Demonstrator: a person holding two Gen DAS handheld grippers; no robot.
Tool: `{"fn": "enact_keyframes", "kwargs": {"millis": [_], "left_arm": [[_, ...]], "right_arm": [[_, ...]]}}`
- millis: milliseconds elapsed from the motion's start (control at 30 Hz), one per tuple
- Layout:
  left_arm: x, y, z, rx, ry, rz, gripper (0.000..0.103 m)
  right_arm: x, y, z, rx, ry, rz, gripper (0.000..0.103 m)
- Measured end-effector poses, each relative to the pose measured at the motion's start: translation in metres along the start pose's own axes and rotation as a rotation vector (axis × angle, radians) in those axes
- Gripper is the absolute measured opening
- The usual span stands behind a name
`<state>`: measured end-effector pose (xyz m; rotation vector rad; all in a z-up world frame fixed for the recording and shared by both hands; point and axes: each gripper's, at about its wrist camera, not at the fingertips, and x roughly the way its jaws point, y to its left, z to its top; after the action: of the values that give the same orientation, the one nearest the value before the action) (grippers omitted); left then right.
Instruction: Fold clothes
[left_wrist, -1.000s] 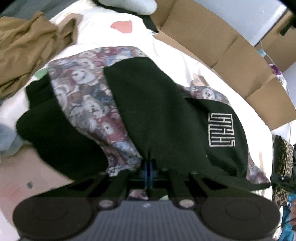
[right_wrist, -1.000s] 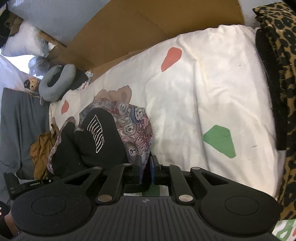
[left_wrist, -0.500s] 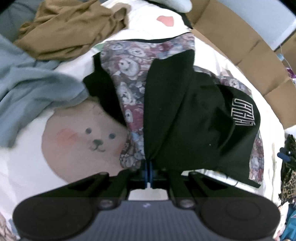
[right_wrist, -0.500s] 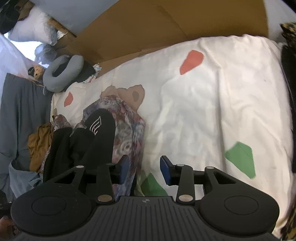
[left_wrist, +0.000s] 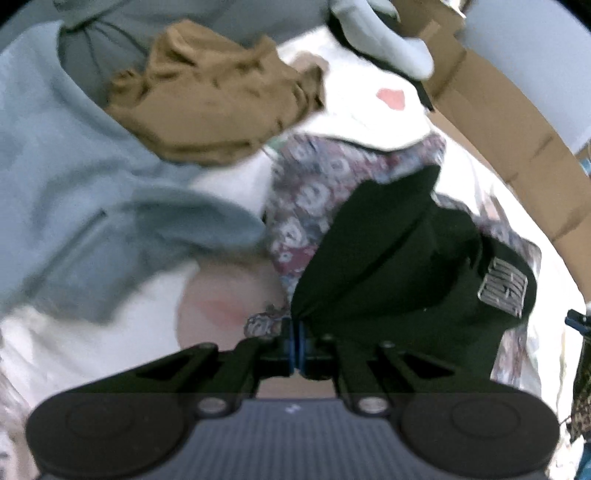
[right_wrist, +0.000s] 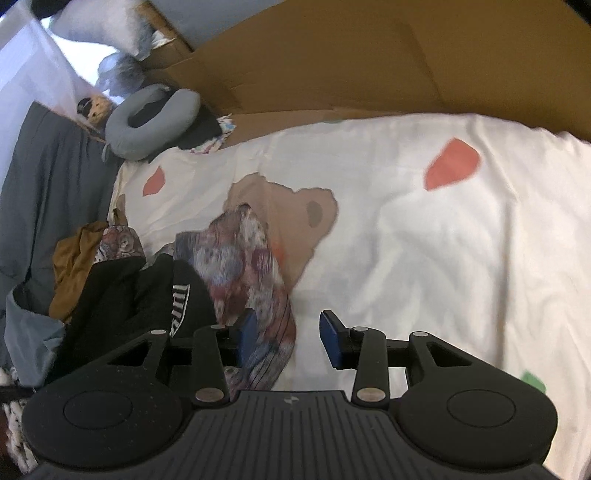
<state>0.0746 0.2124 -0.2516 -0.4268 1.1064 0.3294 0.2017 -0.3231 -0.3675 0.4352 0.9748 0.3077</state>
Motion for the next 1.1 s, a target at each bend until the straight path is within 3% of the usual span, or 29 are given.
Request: {"fn": "enact_keyframes", "kwargs": {"millis": [333, 833, 1033, 1100], "left_arm": [[-0.015, 0.021, 0.003, -0.037, -0.027, 0.066, 0.002], [-0.003, 0.029, -0.013, -0.054, 0.032, 0.084, 0.002], [0.001, 0.029, -0.015, -0.053, 0.041, 0.082, 0.002], [0.001, 0.028, -0.015, -0.052, 0.045, 0.077, 0.002]], "right_arm": [[0.041, 0.042, 0.020, -0.225, 0.055, 0.041, 0.054], [0.111, 0.082, 0.029, -0.545, 0.076, 0.051, 0.061], [0.120, 0.089, 0.026, -0.632, 0.070, 0.102, 0.058], [0.121, 0.092, 0.024, -0.651, 0.080, 0.116, 0.043]]}}
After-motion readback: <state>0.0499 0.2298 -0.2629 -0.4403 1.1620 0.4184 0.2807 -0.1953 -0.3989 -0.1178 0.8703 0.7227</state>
